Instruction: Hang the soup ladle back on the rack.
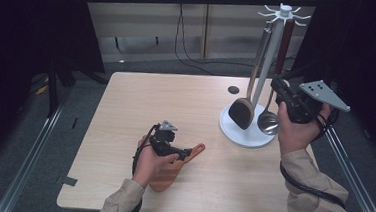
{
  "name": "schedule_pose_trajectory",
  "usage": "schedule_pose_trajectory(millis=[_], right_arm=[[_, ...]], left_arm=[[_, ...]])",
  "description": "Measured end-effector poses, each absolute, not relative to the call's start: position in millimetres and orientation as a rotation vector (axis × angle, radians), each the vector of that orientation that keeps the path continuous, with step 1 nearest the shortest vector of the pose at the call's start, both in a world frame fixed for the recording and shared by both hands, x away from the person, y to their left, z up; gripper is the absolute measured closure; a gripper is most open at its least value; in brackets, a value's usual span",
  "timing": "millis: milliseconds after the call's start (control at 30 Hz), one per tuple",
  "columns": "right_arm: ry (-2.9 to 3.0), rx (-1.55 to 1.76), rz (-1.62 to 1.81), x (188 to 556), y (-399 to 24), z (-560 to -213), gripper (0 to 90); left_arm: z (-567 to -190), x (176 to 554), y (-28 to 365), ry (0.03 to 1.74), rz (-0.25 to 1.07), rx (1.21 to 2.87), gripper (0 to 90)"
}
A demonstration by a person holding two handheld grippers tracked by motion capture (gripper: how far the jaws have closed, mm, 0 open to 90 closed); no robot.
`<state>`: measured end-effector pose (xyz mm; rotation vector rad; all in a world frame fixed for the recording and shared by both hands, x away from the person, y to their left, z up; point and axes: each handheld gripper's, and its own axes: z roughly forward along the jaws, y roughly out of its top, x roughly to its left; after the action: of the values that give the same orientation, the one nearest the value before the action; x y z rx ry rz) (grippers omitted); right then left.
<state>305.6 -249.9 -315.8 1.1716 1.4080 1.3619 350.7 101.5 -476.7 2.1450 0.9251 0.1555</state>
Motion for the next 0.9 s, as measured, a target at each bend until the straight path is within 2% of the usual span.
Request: schedule_pose_trajectory(millis=[900], right_arm=[[1.399,1.219,1.364,312.1,-251.5,-317.0,85.8]], left_arm=[[-478.3,350.4,100.1,0.935,0.146,2.129,11.1]])
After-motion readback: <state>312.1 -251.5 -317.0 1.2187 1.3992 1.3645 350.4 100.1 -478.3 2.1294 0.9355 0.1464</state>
